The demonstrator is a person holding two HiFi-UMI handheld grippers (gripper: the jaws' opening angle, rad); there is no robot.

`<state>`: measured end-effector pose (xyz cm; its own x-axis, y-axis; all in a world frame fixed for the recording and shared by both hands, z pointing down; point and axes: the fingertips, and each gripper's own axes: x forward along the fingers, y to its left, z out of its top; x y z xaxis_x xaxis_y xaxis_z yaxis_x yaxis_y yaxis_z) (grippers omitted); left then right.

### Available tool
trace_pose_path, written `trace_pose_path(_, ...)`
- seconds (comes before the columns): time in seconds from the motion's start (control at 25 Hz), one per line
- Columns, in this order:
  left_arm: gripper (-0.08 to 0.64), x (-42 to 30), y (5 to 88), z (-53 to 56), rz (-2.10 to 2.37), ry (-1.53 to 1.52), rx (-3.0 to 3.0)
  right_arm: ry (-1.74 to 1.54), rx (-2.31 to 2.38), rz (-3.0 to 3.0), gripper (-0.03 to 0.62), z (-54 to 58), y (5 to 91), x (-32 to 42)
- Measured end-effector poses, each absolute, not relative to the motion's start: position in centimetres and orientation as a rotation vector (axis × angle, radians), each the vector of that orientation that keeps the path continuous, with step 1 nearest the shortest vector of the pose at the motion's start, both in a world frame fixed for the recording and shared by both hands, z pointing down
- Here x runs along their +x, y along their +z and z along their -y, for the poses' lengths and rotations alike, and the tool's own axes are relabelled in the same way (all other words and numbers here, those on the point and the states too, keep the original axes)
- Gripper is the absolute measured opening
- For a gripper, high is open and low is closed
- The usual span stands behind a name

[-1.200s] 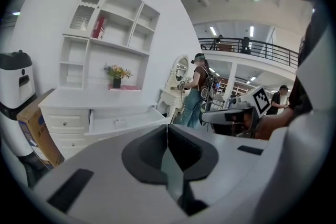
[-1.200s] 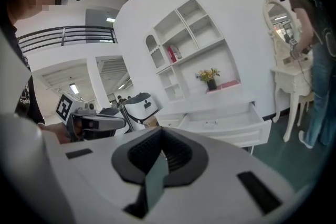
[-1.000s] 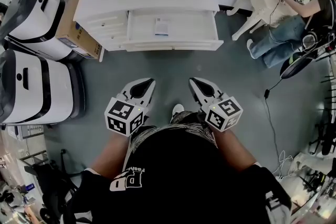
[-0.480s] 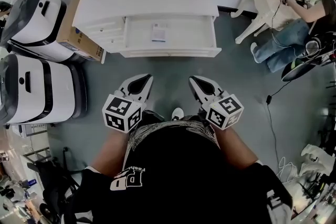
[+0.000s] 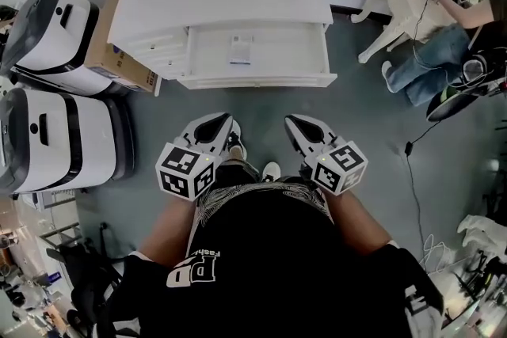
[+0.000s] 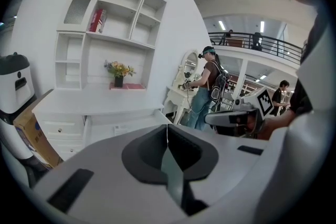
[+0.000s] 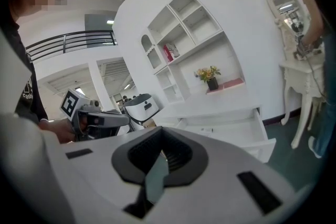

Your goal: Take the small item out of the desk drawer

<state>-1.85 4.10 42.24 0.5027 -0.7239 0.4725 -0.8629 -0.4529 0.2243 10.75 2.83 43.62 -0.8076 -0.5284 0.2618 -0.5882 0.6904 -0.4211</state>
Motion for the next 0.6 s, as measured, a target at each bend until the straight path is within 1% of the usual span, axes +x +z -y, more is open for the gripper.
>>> trace_pose_path(0.24,0.015,-3.0,42.2,-0.7,1.287,0.432,2.340,0.756,0.963,2.720,0.008,-0.1,44.6,10.7)
trace_pose_path(0.6,0.015,-7.1,43.5,6.8,1.261,0.445,2.319,0.758,0.954,2.658,0.008,6.2,45.4,6.7)
